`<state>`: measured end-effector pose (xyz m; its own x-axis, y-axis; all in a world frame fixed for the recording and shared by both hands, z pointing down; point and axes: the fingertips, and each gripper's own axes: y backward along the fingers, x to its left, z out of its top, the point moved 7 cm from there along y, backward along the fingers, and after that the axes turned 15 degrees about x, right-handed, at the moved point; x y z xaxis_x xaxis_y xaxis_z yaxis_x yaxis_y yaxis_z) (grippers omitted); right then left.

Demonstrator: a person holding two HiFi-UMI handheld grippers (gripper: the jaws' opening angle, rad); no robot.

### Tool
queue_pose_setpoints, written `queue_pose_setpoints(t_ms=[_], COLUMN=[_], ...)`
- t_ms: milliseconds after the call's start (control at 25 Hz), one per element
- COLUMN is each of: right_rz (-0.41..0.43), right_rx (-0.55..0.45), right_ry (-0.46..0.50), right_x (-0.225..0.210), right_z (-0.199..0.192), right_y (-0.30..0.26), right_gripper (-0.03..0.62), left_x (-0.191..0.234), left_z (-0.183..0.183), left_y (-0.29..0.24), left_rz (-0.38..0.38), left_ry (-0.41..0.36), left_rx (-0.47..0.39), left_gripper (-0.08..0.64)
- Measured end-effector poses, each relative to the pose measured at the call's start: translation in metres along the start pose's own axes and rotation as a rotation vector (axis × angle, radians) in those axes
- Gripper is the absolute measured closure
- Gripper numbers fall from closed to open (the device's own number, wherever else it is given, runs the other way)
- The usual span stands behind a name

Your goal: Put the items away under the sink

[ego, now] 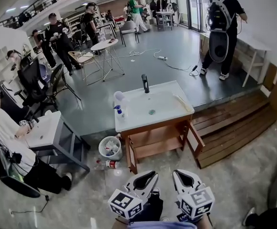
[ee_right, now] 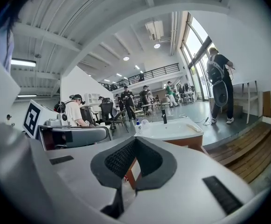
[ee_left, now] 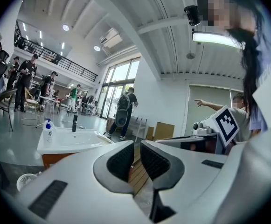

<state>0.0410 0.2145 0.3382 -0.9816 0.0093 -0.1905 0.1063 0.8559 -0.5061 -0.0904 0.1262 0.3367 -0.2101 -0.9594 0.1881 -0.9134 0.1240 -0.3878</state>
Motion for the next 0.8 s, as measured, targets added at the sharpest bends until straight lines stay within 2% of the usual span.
queue_pose_setpoints(t_ms=[240, 440, 800], right_rz=[-0.052, -0.057, -0.107], right_rx=[-0.019, -0.010, 0.033], right_ry=[-0.022, -0.052, -0.076], right_x=[-0.028, -0.049, -0.081], right_z=[0.041, 0.074, 0.103], right_y=[-0.044, -0.080, -0.153], right_gripper=[0.586, 0.586, 0.586], left_x=[0.051, 0.097, 0.171], left_z=[0.027, 0.049, 0.066], left_y=[-0.037, -0.066, -0.108], left_rz=[-0.040, -0.060, -0.110], left_ry=[-0.011, -0.006, -0.002], left_rx=[0.001, -0.002, 0.024], left_gripper=[0.512, 0.512, 0.512])
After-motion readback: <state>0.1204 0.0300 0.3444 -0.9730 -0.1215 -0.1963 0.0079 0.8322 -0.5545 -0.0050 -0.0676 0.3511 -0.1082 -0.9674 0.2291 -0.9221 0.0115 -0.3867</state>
